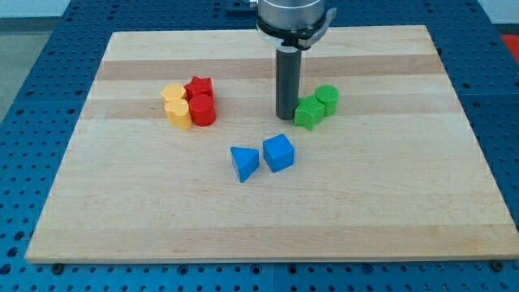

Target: Push the green circle down a bit

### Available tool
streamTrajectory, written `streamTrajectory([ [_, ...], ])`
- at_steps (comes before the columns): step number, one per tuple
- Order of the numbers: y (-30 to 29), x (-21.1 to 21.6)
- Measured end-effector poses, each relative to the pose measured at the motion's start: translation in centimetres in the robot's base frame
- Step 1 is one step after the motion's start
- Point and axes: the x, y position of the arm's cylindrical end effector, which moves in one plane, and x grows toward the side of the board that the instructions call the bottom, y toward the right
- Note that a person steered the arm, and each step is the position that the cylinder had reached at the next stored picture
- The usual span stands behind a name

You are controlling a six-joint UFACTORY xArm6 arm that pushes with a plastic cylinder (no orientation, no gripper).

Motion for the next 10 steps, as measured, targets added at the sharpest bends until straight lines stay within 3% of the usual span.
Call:
streamTrajectory([
  [3, 3.8, -4.9],
  [5, 6.8, -4.8],
  [10, 7.5, -3.6],
])
